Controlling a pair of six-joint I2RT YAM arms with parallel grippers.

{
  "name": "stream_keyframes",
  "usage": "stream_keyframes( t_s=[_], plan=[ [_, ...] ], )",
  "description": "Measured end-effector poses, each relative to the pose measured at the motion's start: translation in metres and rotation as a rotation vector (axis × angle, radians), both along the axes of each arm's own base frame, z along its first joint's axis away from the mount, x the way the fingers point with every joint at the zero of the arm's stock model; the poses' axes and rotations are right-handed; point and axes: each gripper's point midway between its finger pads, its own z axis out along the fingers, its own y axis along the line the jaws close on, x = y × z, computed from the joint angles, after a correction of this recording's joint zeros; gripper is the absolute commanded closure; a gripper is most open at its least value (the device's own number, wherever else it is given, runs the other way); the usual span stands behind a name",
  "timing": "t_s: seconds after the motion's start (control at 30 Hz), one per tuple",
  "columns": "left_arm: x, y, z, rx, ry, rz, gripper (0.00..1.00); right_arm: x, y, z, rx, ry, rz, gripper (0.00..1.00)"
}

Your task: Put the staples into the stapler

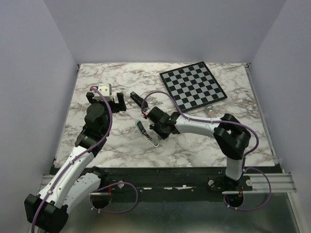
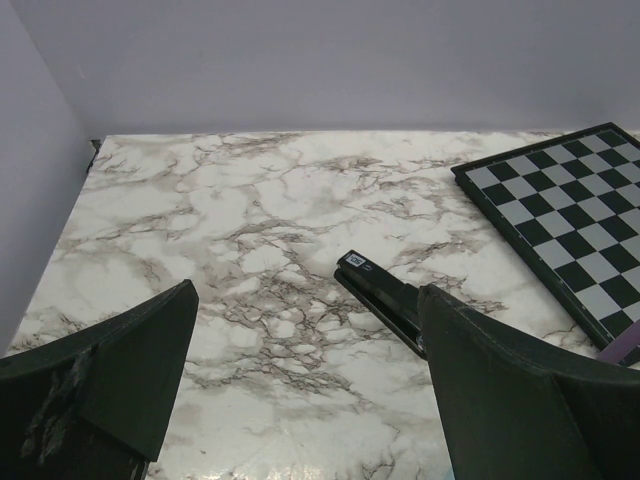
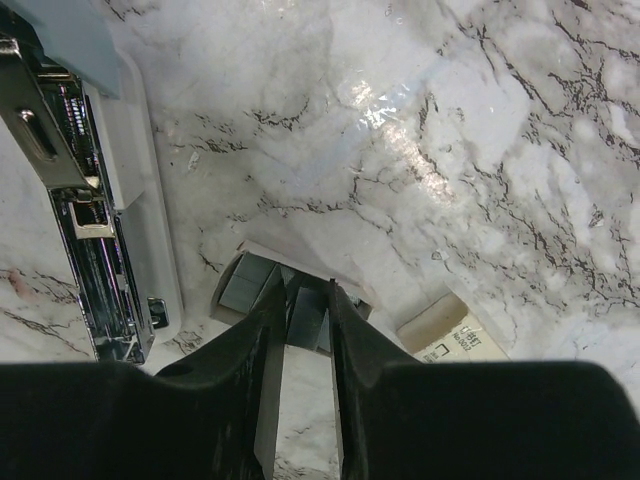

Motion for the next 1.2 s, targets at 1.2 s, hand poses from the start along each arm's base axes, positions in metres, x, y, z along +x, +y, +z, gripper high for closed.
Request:
stream_keyframes(
  t_s=[1.2],
  plan=[
    [0.000,0.000,-0.002,0.002,0.004,0.000,0.01,-0.001,0.016,0.045,0.152,-0.101,-0.010,0.81]
  ],
)
